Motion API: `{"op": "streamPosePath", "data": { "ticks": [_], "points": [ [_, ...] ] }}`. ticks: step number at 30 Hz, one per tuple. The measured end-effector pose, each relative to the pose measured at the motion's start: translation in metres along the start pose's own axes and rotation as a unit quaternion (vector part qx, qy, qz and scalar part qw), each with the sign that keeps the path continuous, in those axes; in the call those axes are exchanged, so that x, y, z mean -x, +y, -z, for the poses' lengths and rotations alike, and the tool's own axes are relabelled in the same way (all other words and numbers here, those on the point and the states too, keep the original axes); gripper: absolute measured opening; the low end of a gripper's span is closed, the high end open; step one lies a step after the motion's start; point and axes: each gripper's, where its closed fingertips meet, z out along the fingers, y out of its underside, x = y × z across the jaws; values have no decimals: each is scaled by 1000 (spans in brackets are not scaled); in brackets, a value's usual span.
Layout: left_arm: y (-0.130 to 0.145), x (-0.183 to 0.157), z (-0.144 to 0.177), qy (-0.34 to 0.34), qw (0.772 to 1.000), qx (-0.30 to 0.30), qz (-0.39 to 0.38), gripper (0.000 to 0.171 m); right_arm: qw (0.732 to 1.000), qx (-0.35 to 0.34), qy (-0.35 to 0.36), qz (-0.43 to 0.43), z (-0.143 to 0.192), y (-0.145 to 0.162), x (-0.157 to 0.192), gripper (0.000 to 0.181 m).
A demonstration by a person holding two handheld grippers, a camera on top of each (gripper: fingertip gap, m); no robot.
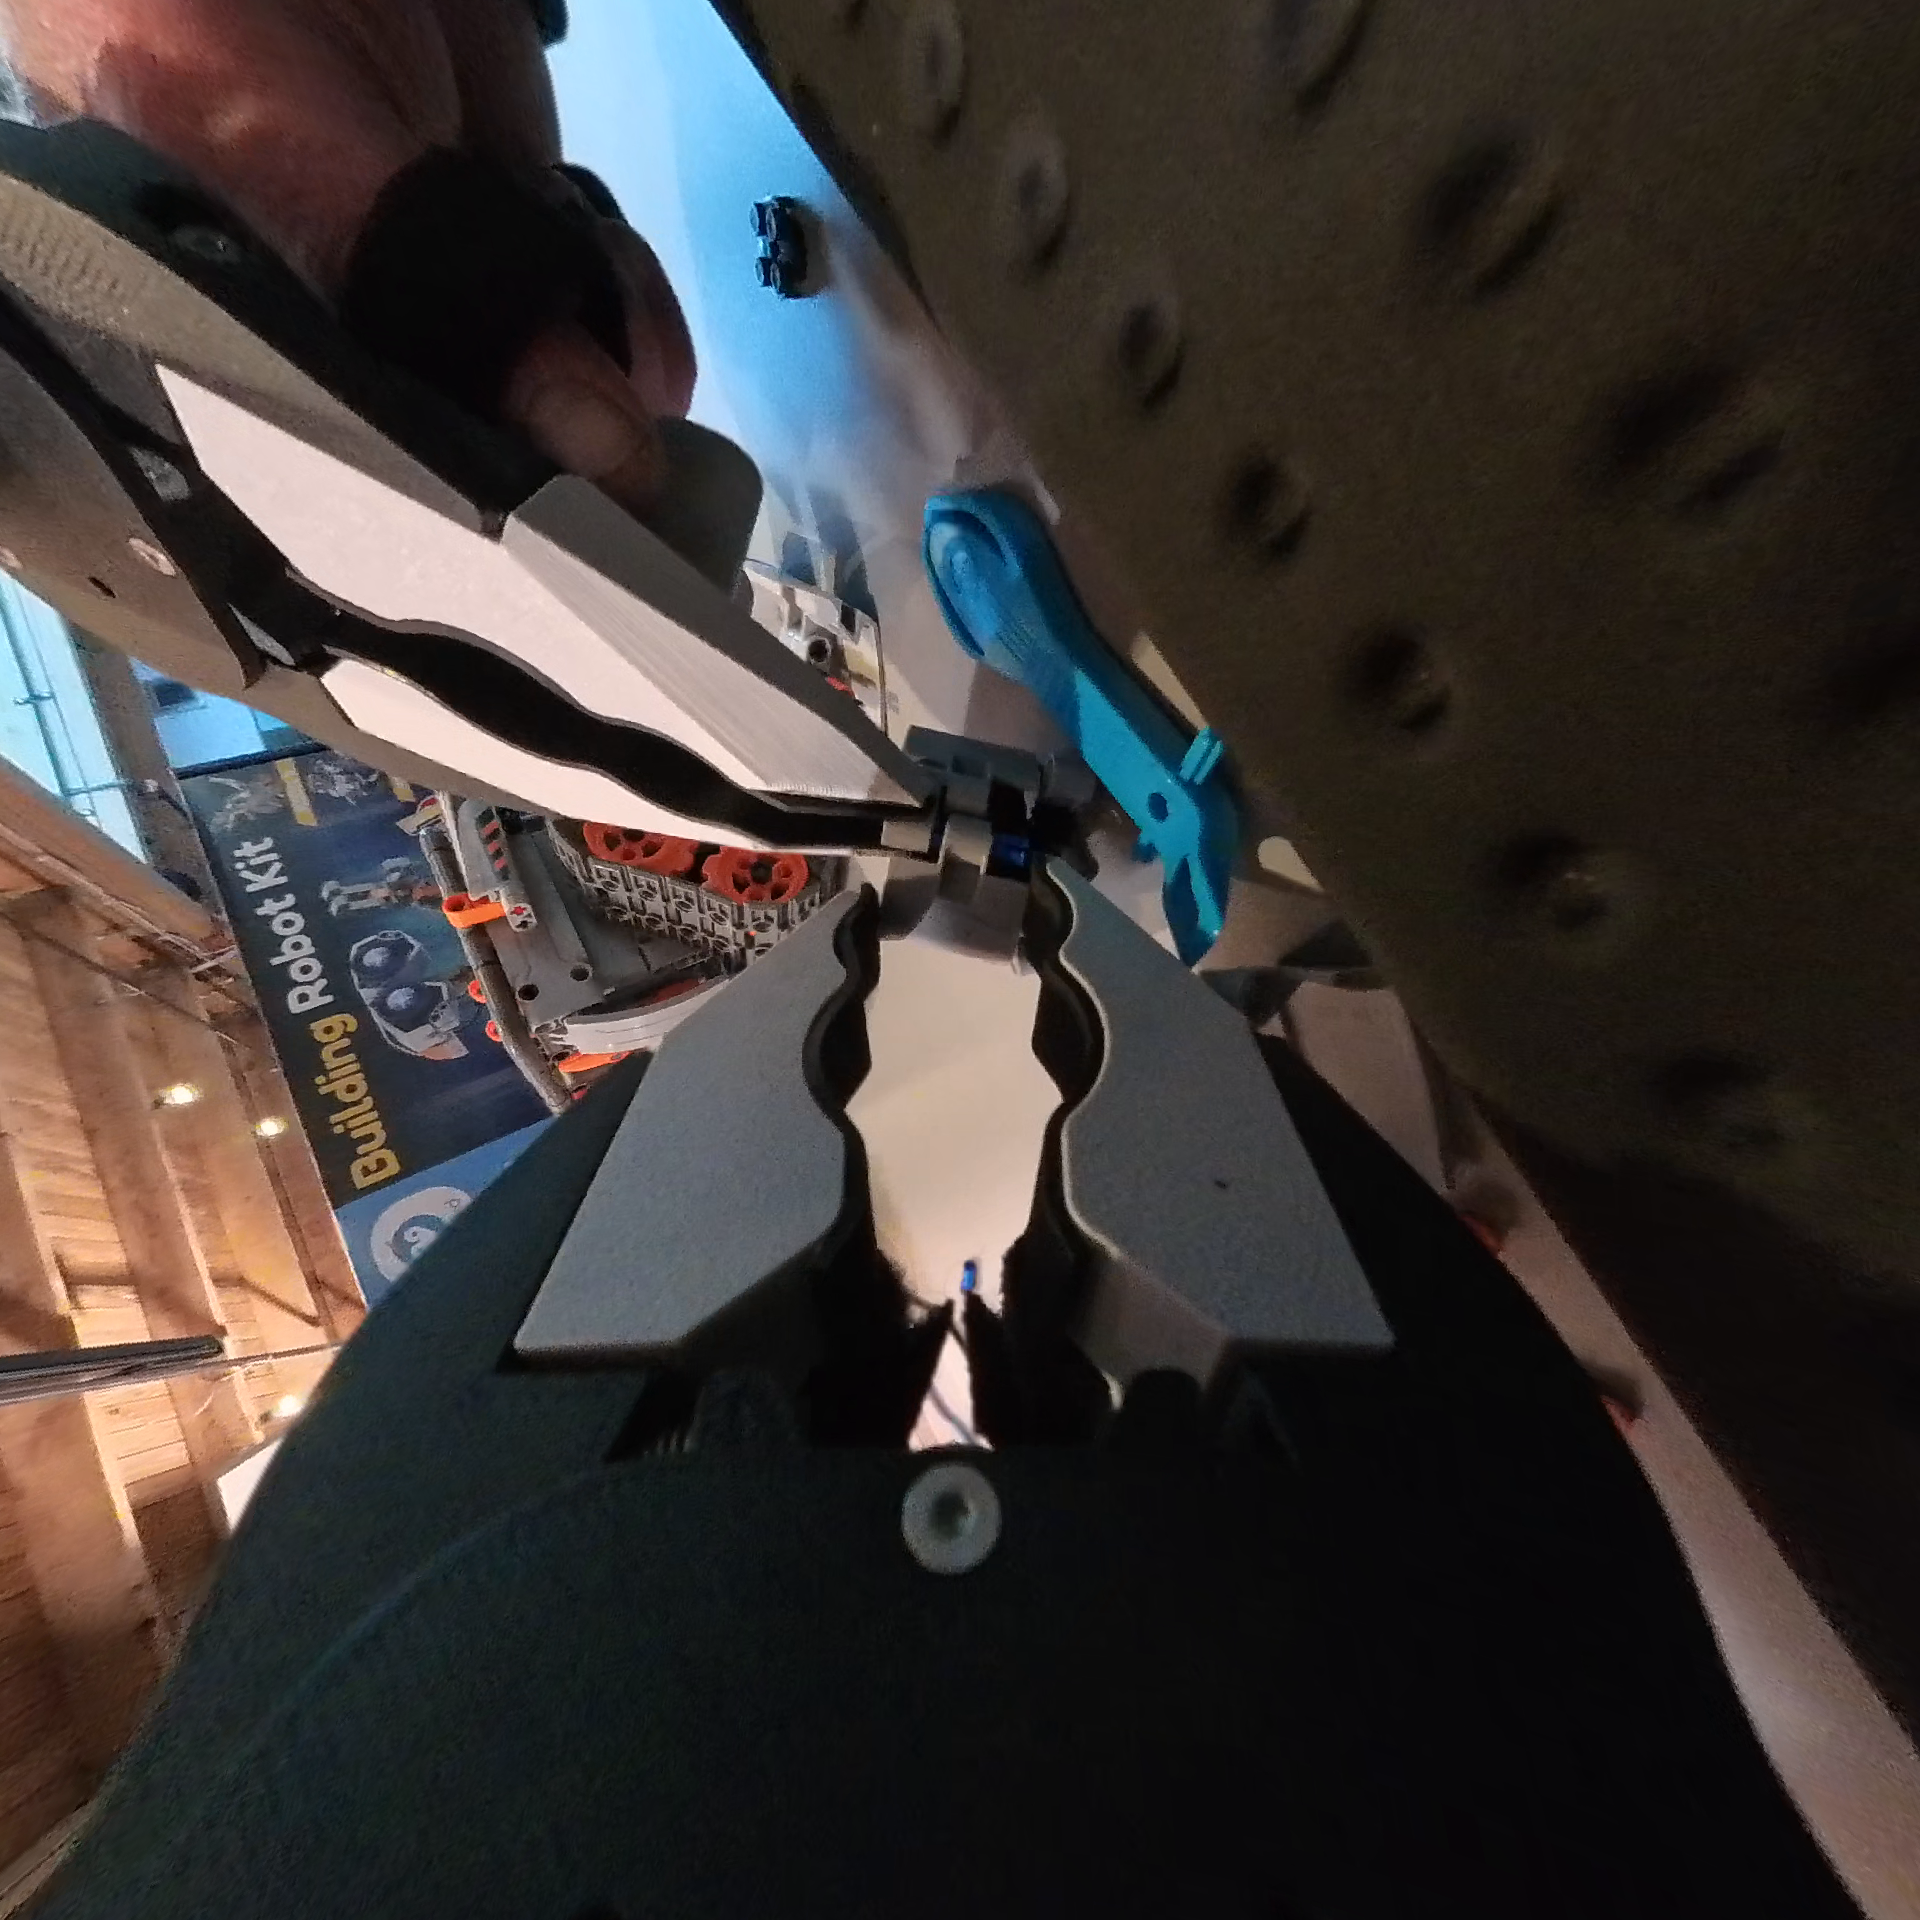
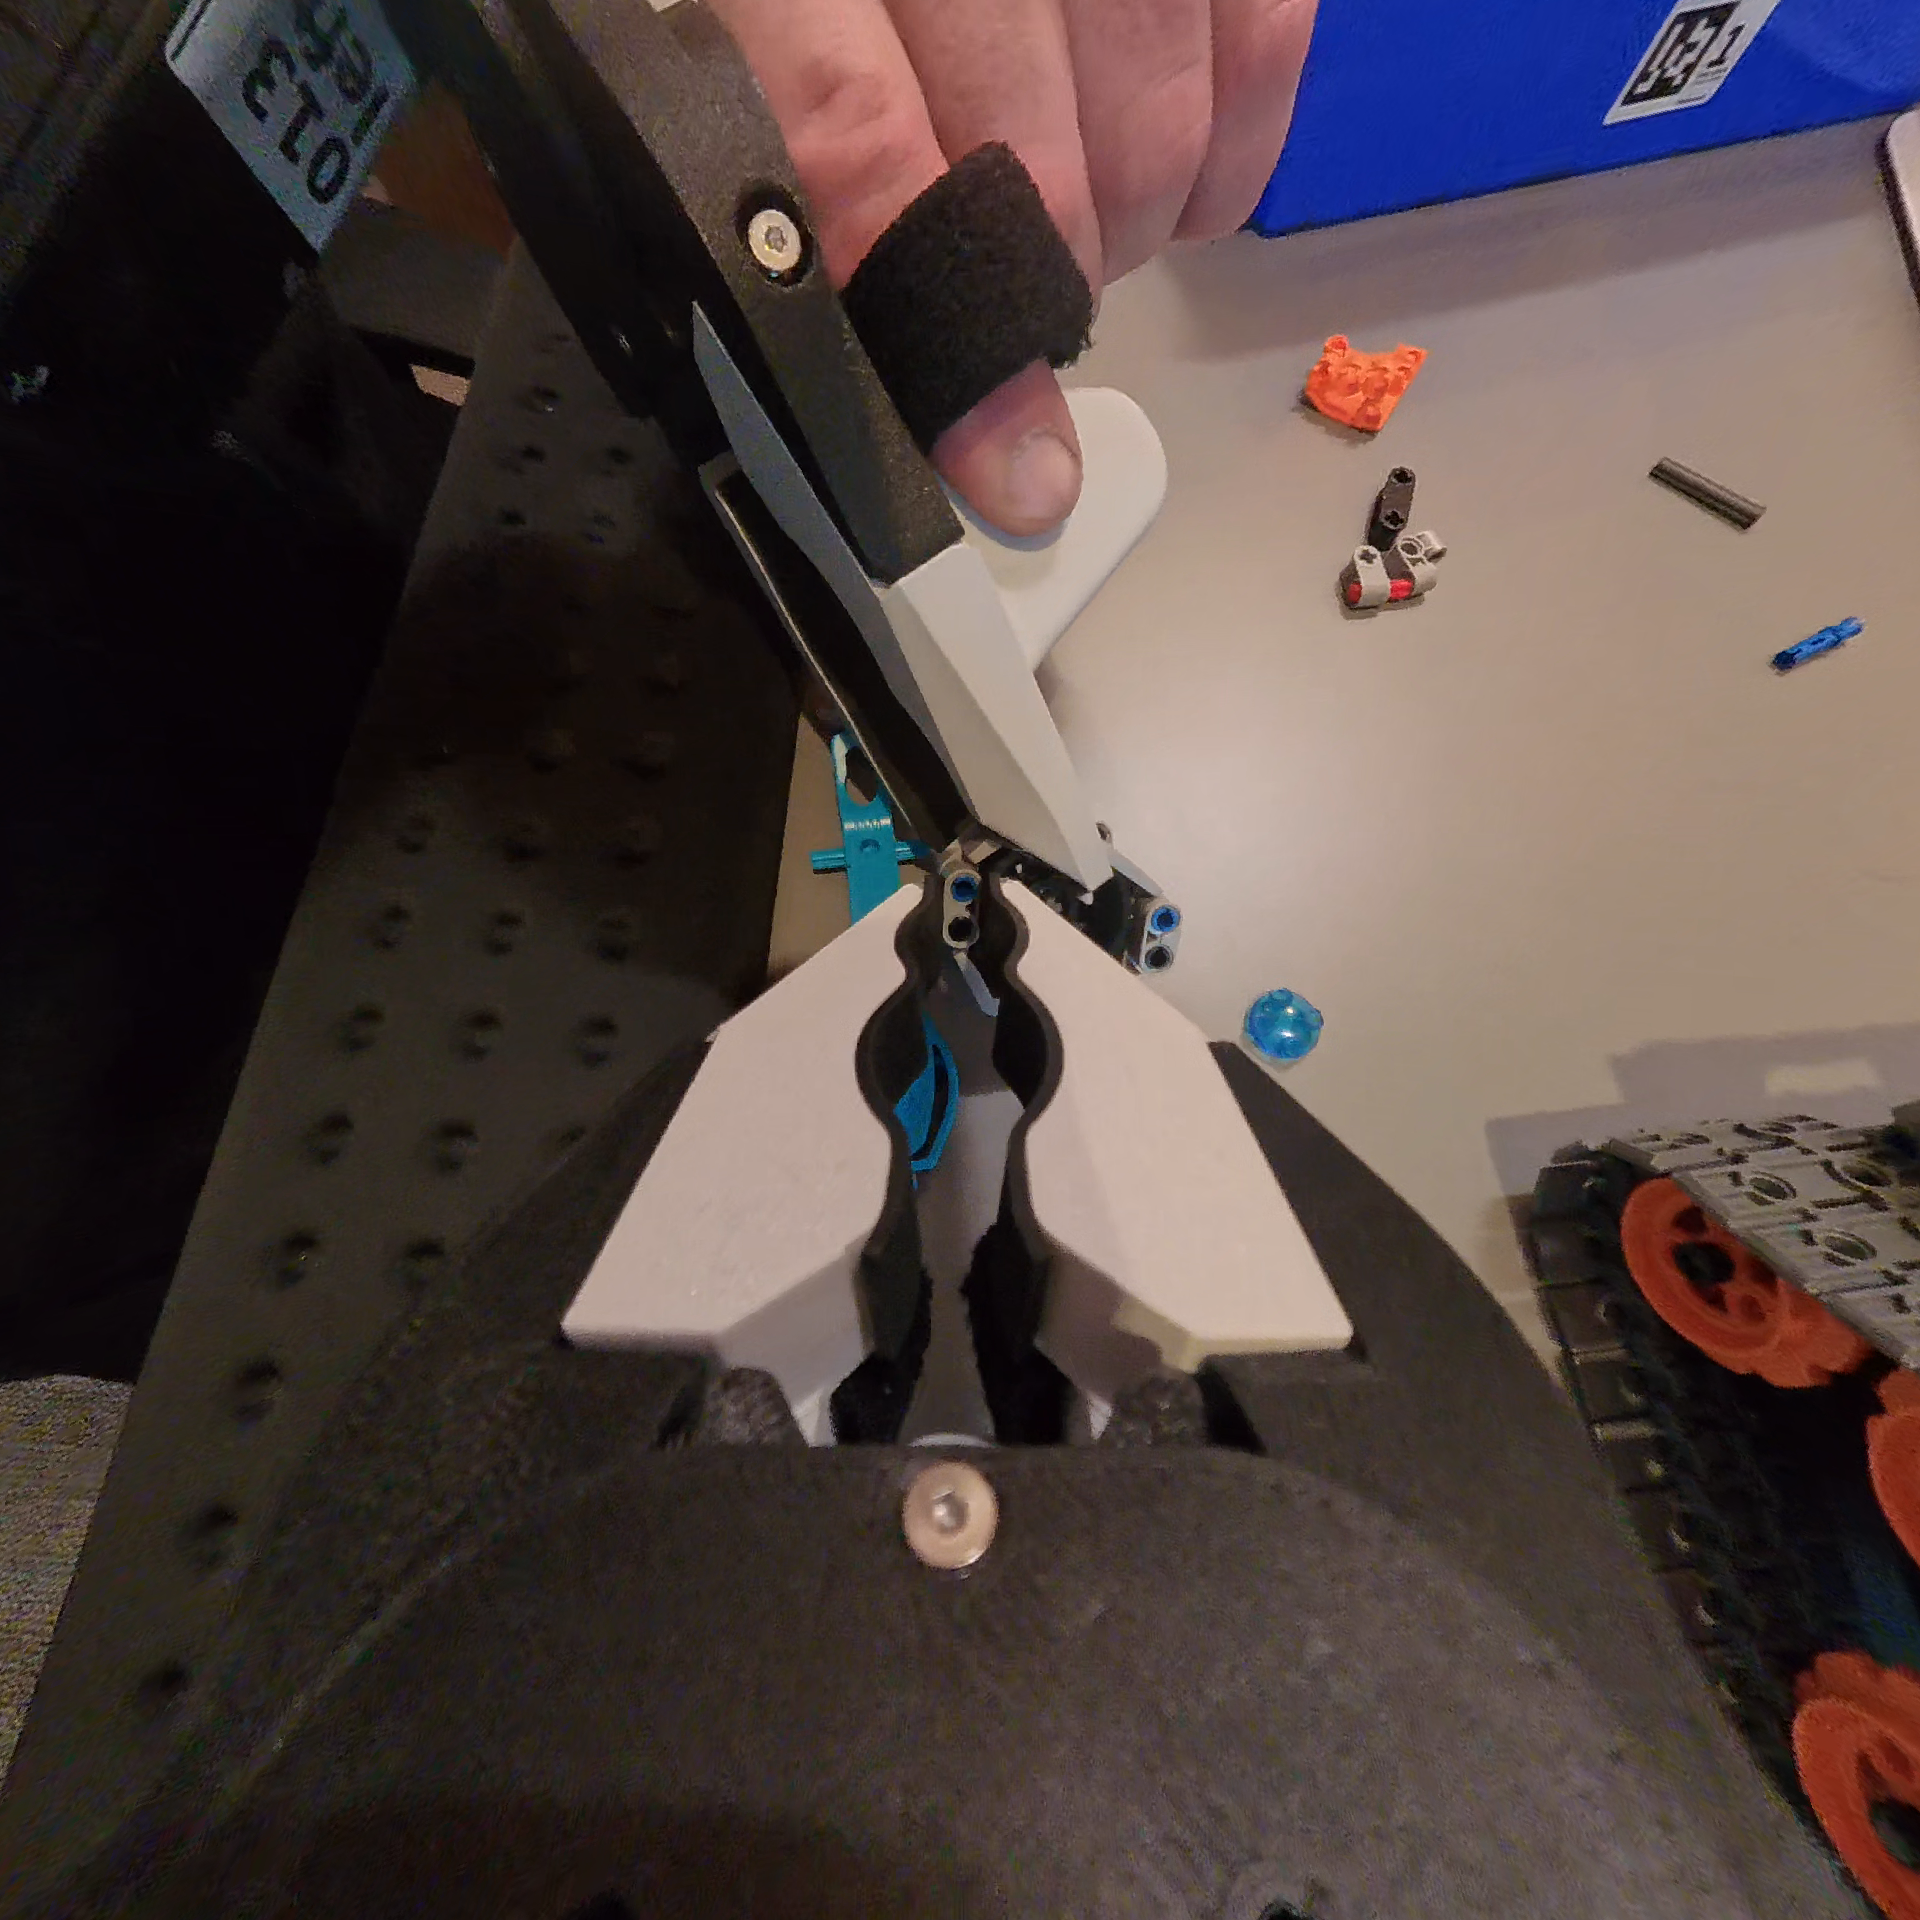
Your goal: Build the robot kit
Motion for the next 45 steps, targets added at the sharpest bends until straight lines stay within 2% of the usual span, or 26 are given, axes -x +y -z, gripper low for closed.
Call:
{"op": "streamPosePath", "data": {
  "ticks": [8, 20, 24, 26, 28, 30, 31, 32, 34, 36, 38, 45],
  "points": [
    [-7, 1, -1, 21, 998, 1, -55, 22, 1000, -13, -14, 1, 8, 5, 4, 3],
    [-14, 3, 0, 17, 998, -11, -65, 22, 999, -37, -33, 0, 15, 5, 9, 3],
    [-14, 4, 1, 7, 998, -23, -61, 22, 998, -51, -39, -8, 17, 4, 9, 3],
    [-14, 5, 2, 7, 999, -35, -34, 22, 997, -62, -43, -18, 18, 1, 8, 3],
    [-13, 9, 4, -9, 998, -34, -45, 22, 996, -72, -45, -28, 20, -2, 8, 3],
    [-12, 13, 5, 4, 999, -50, -13, 23, 991, -90, -67, -69, 23, -6, 5, 3],
    [-12, 14, 6, 12, 998, -55, -10, 23, 990, -88, -77, -83, 22, -4, 5, 3],
    [-14, 17, 6, 0, 998, -59, -13, 32, 990, -82, -73, -83, 21, -2, 3, 3],
    [-16, 11, 4, 5, 998, -54, -20, 24, 991, -76, -66, -88, 19, -1, 1, 3],
    [-14, 12, 0, -4, 999, -40, -25, 23, 992, -72, -57, -89, 19, 0, -1, 3],
    [-14, 12, 1, 6, 999, -39, 3, 23, 992, -73, -52, -86, 20, 0, -2, 4],
    [-20, 4, 4, -2, 998, -33, -56, 22, 997, -54, -51, -34, 16, 4, 6, 2]
  ]
}}
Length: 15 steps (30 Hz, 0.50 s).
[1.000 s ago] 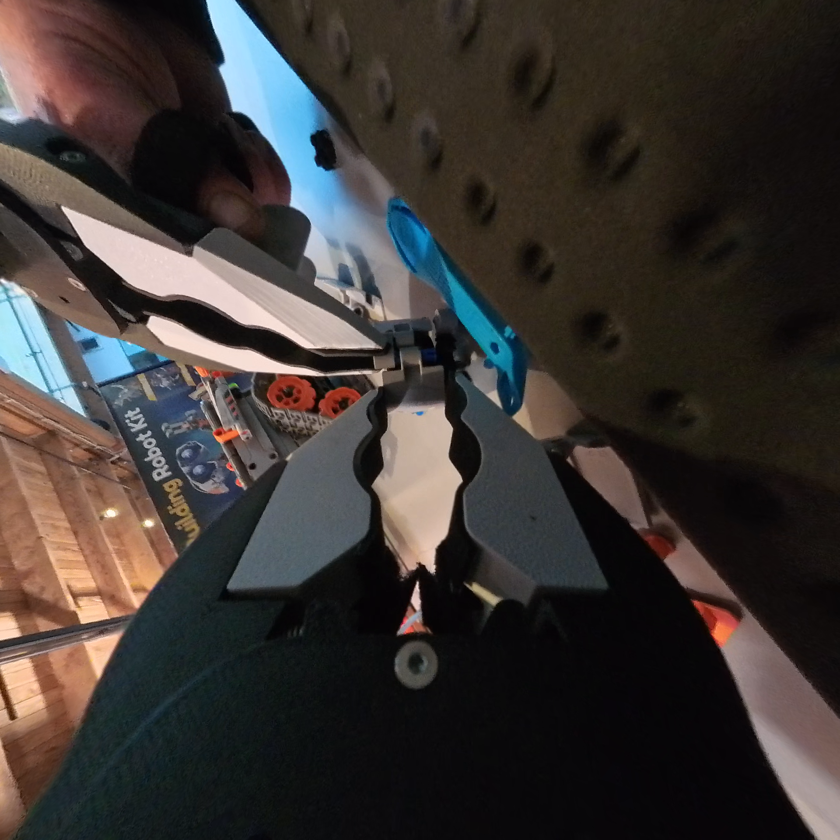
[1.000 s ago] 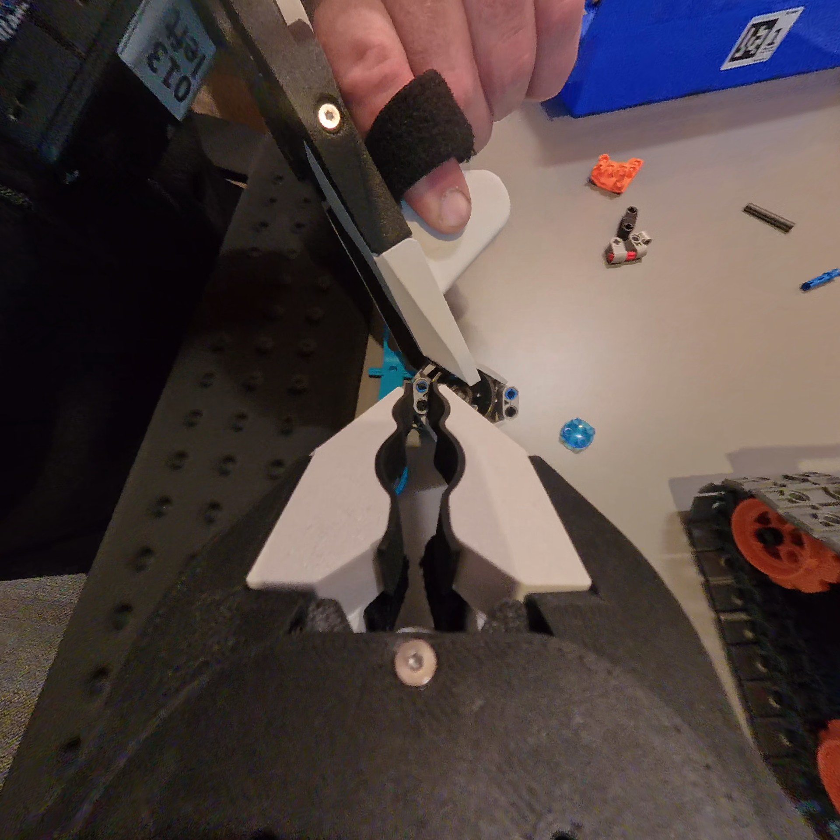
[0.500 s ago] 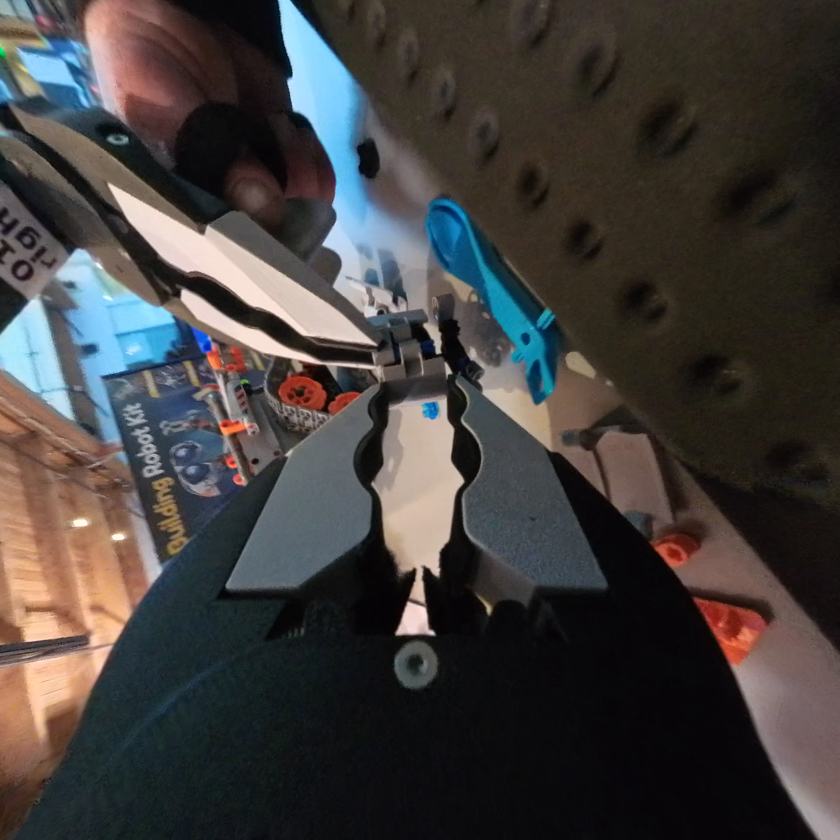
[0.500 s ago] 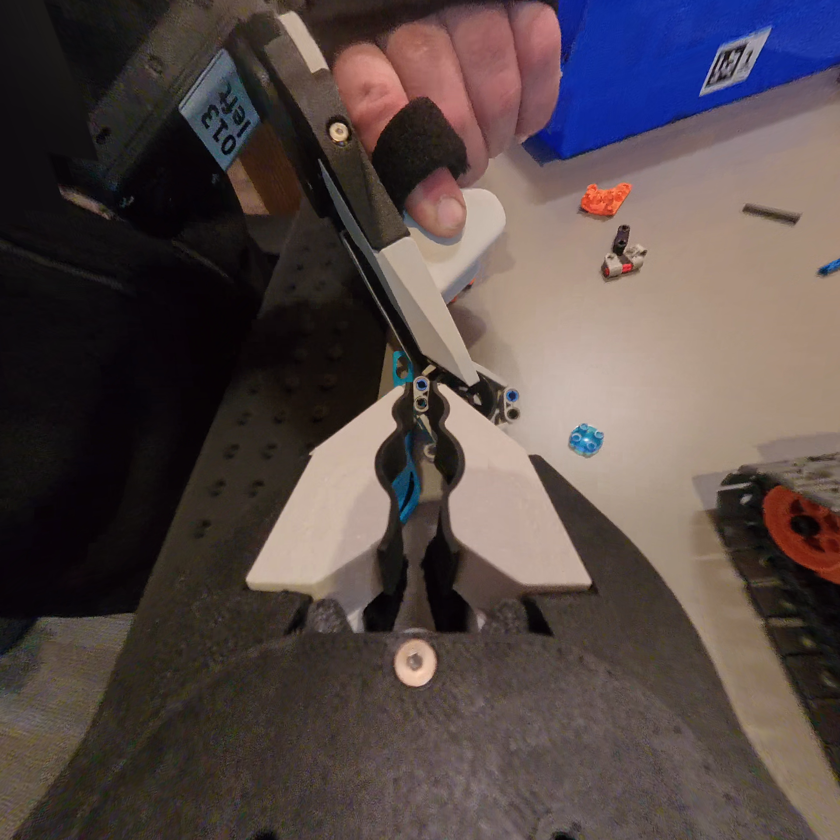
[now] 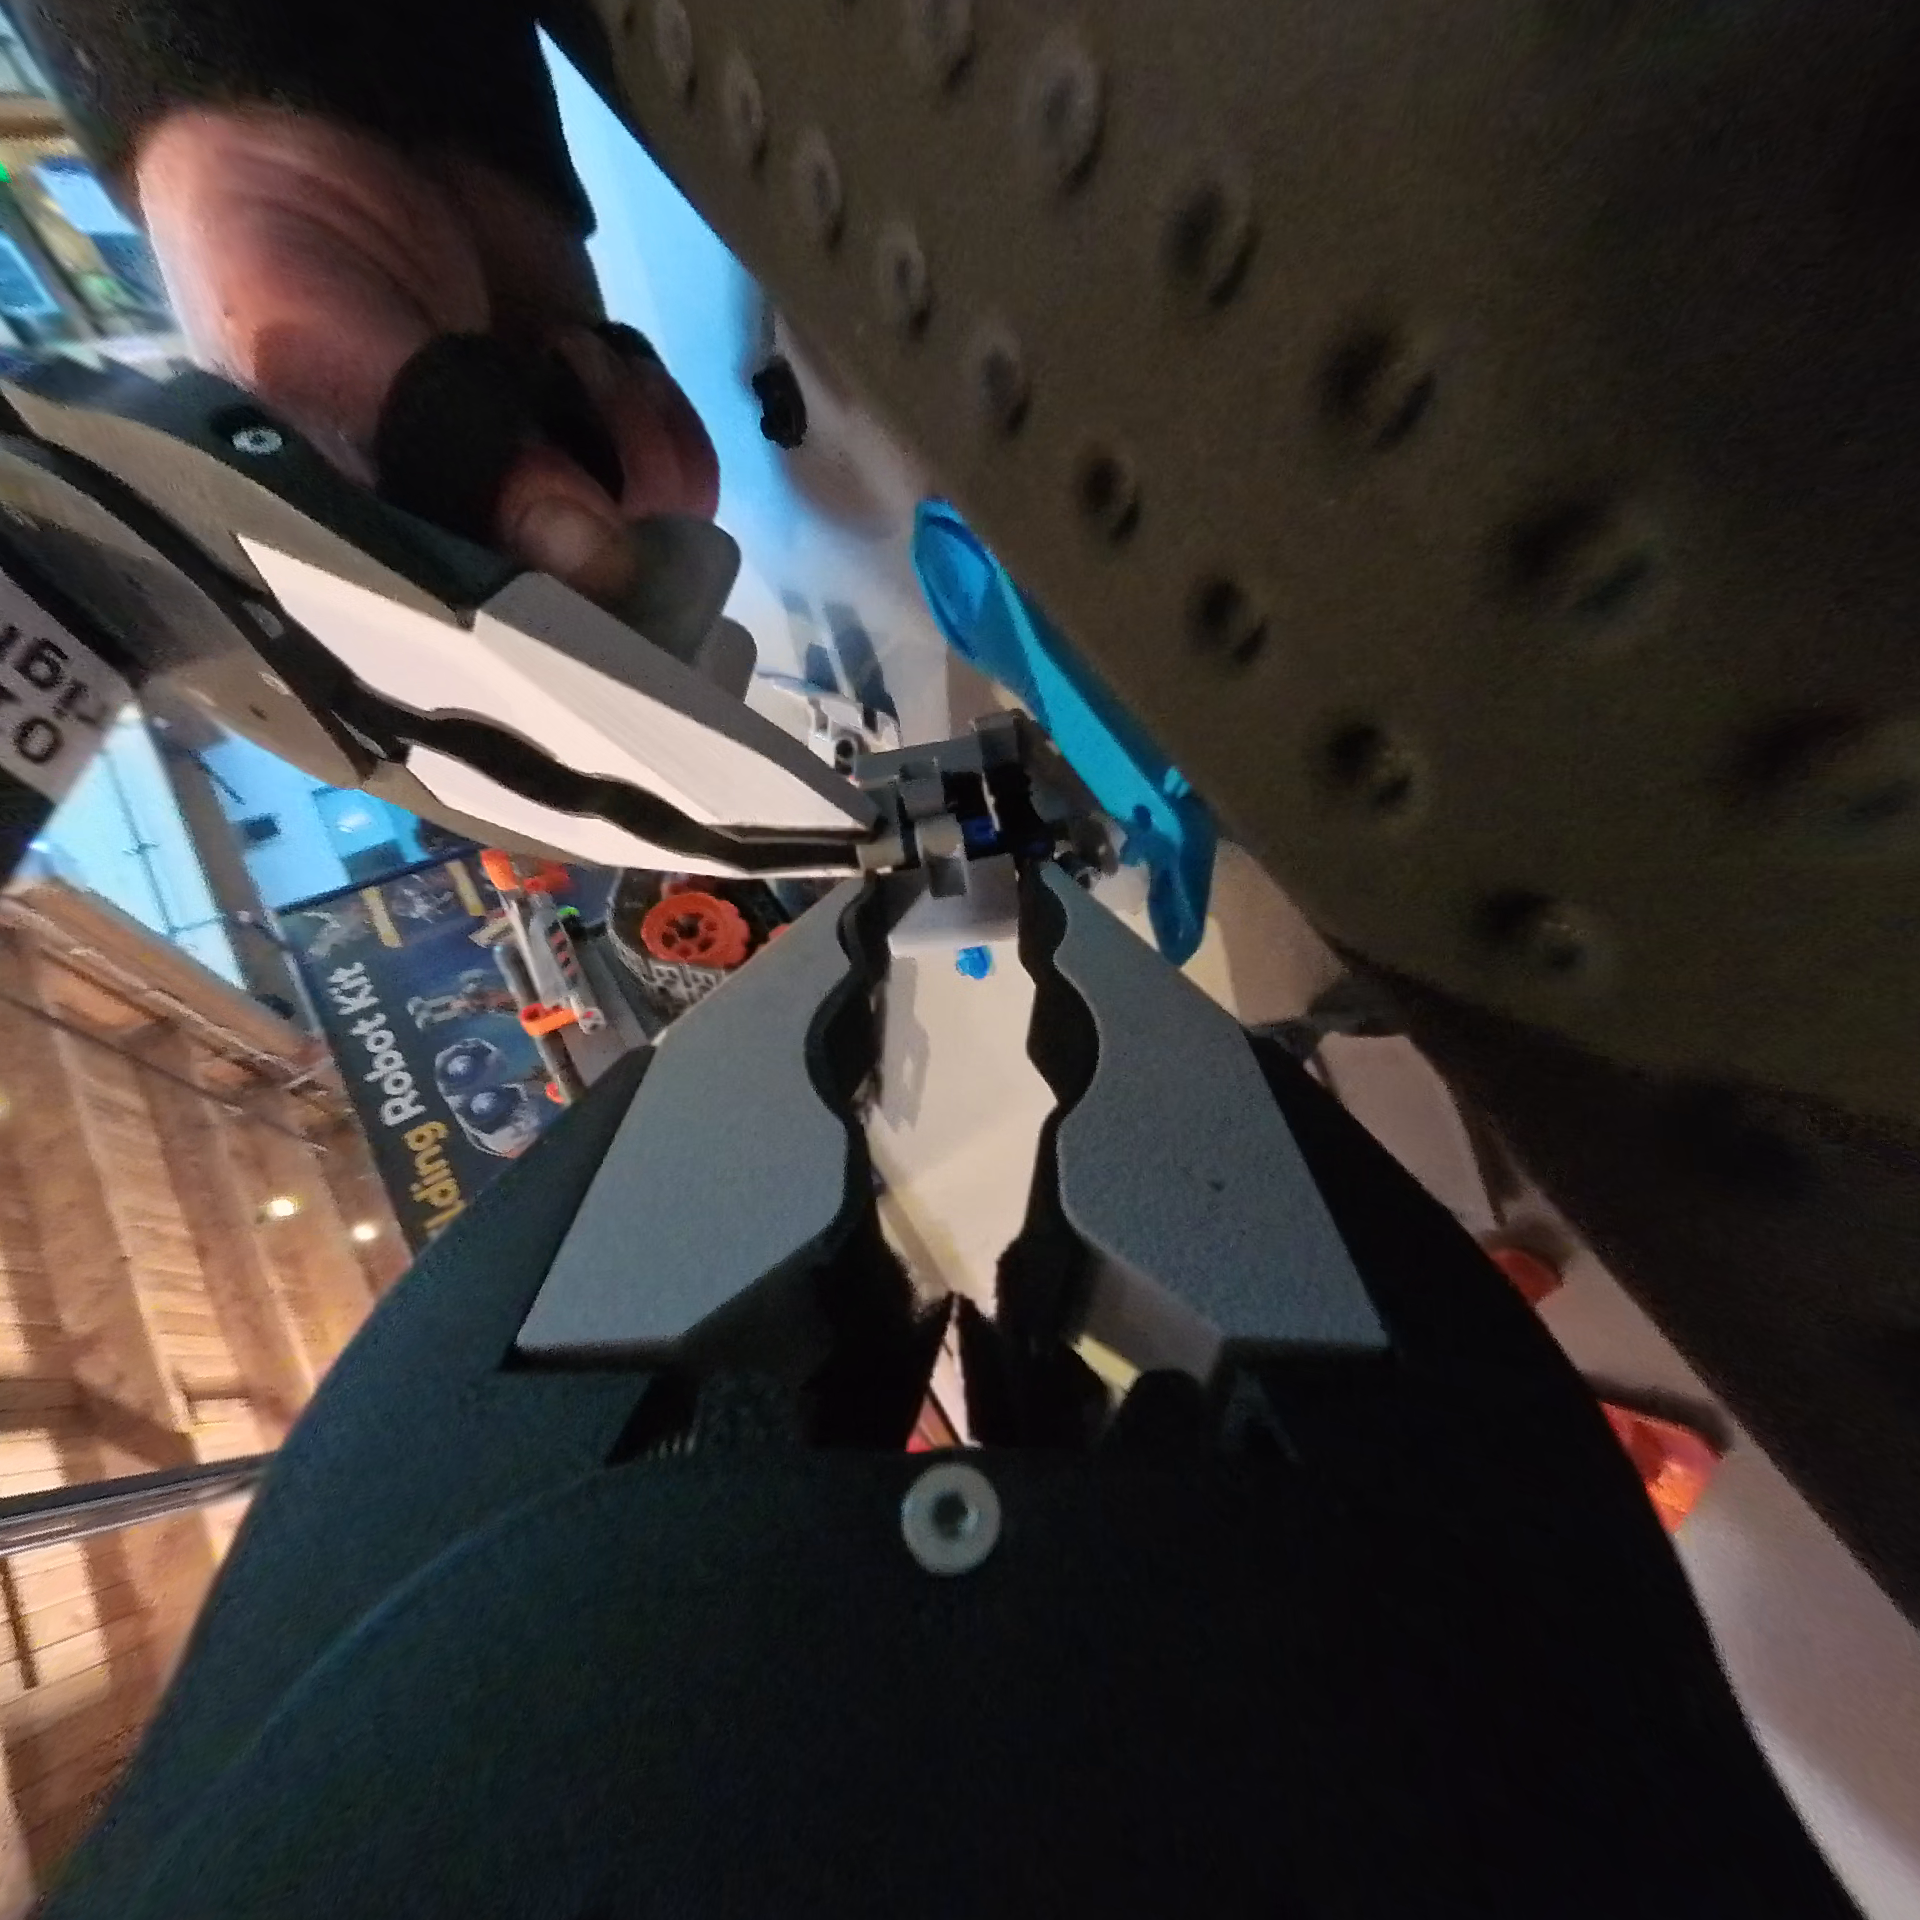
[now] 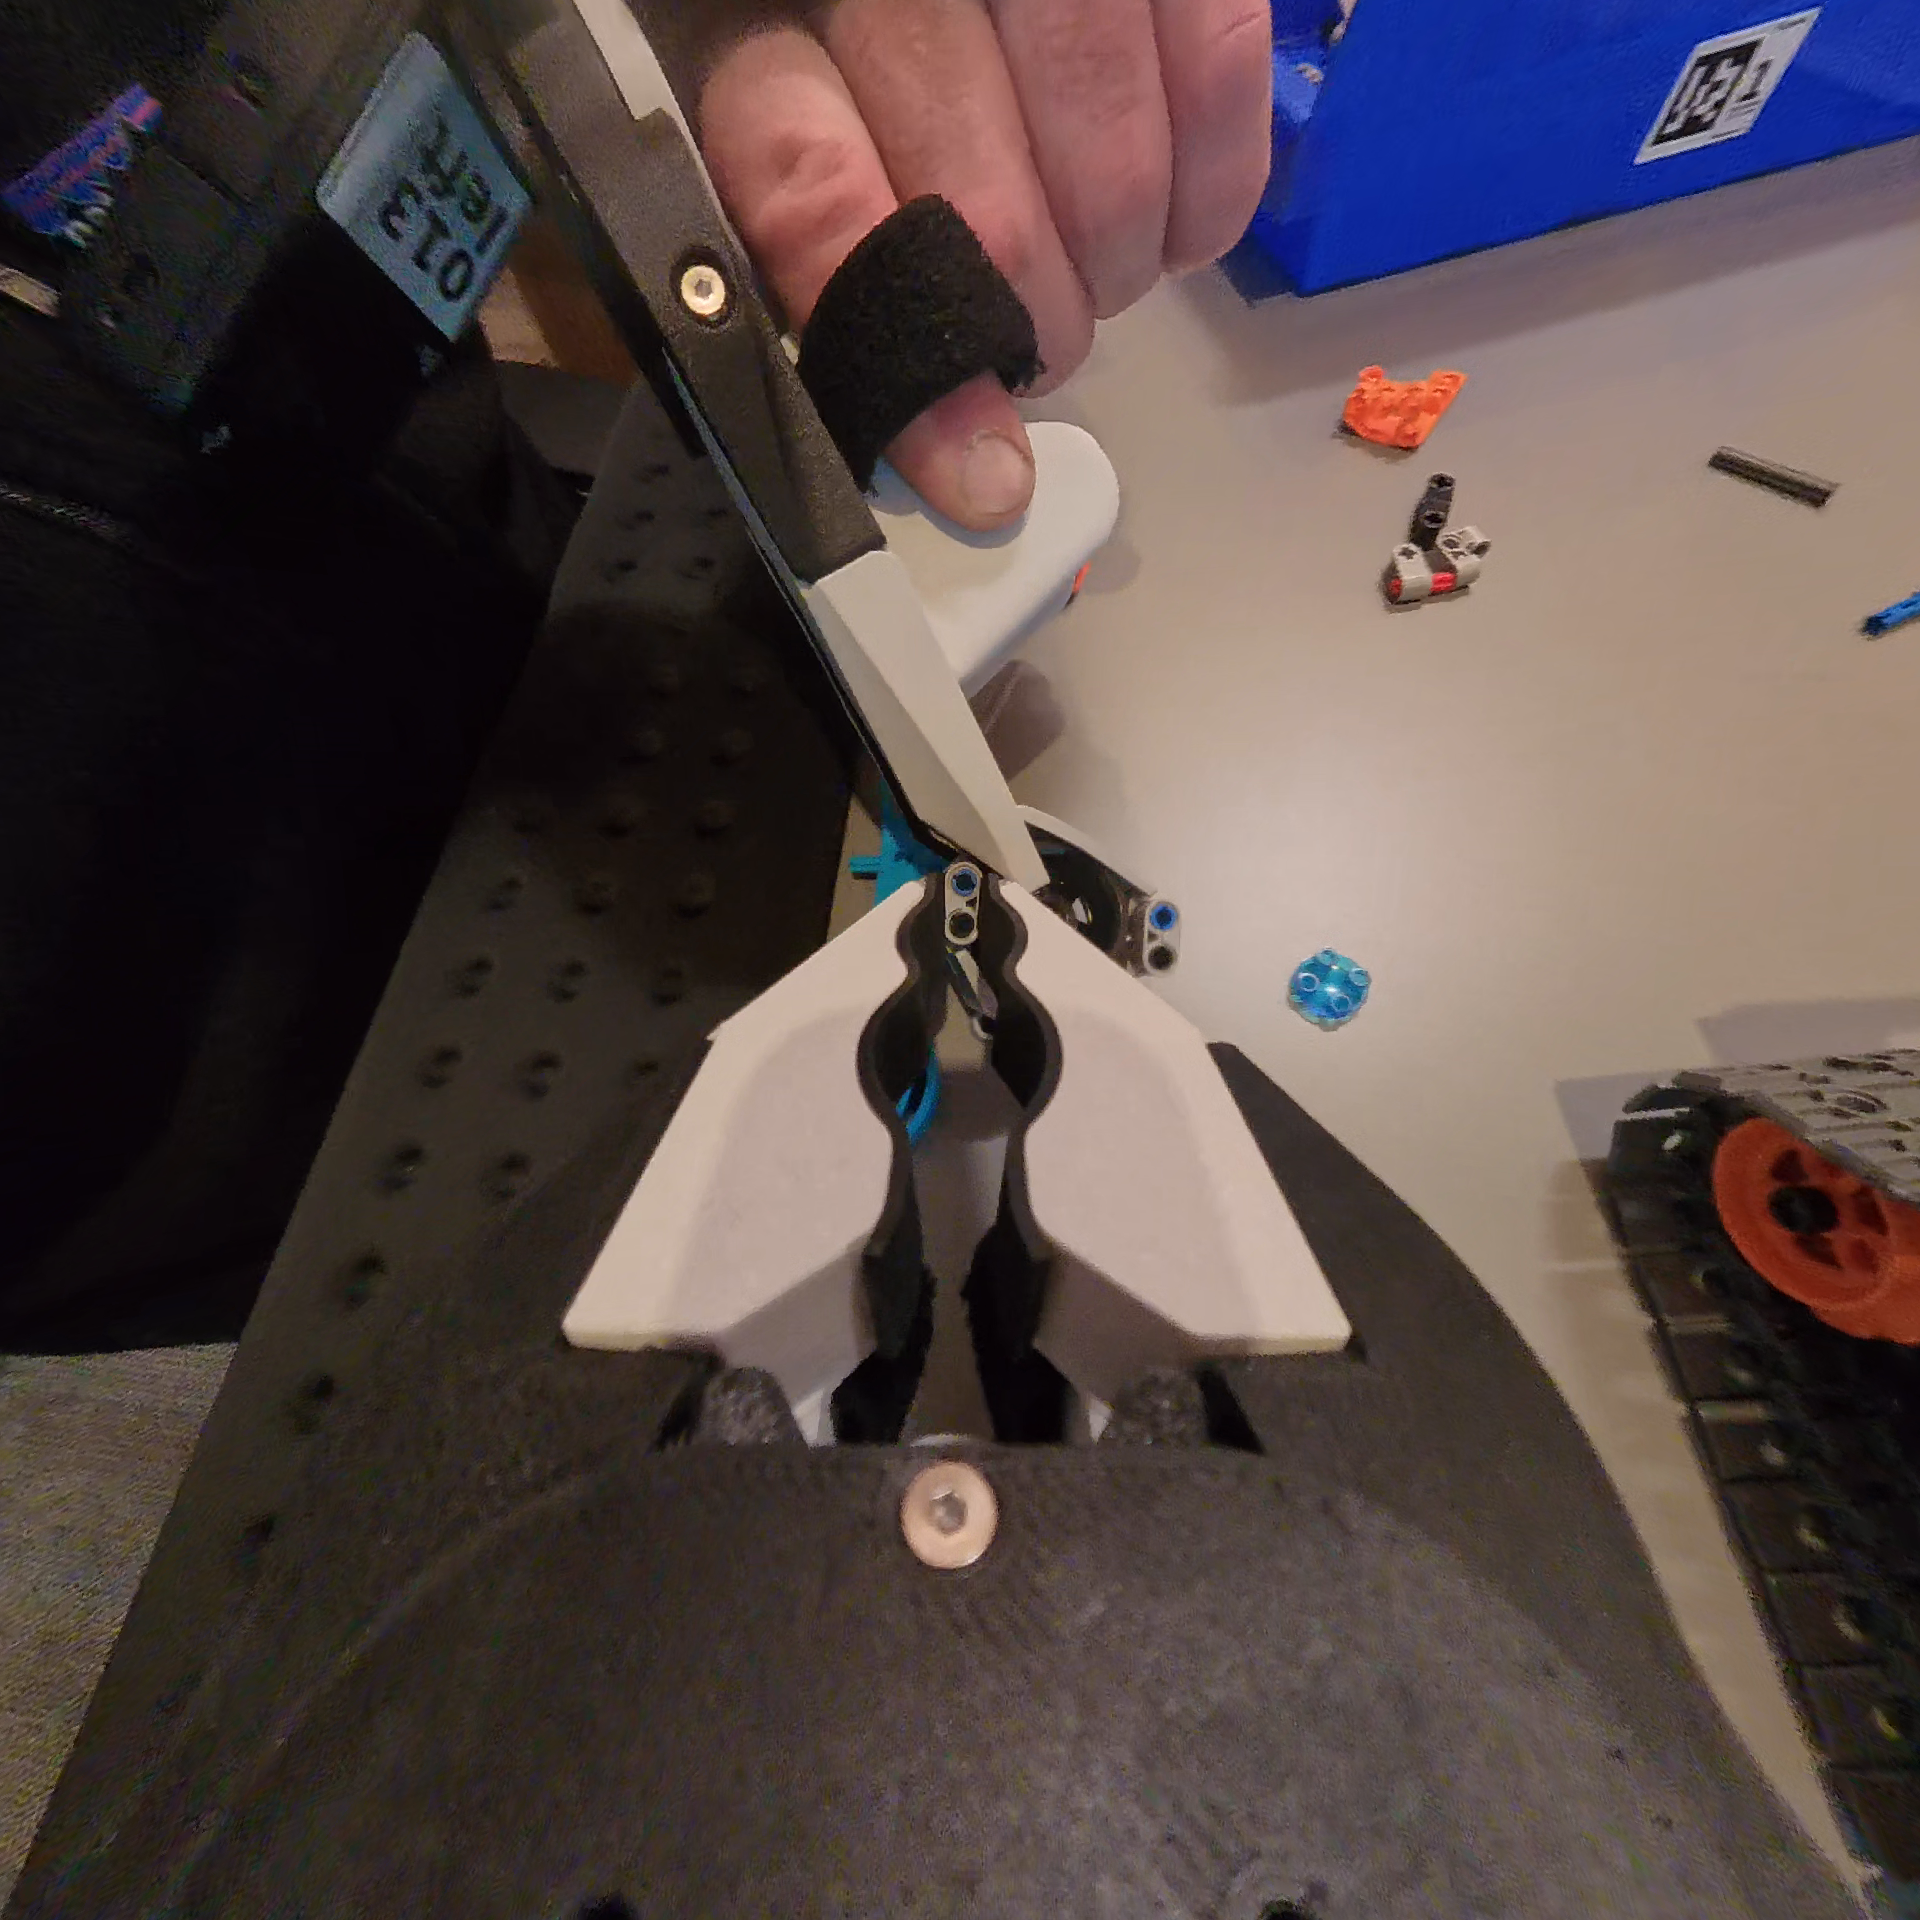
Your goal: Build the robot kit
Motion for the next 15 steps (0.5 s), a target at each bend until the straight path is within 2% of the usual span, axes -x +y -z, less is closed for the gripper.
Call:
{"op": "streamPosePath", "data": {
  "ticks": [6, 9, 15],
  "points": [
    [-5, -4, 4, -7, 1000, -16, -8, 22, 1000, 2, -17, 10, -2, 1, 6, 2],
    [-8, -4, 5, 10, 999, -33, 22, 22, 1000, 2, -20, 0, -2, 1, 7, 4],
    [-4, -3, 3, 31, 996, -38, 76, 23, 997, 40, 33, 56, -4, 2, 3, 7]
  ]
}}
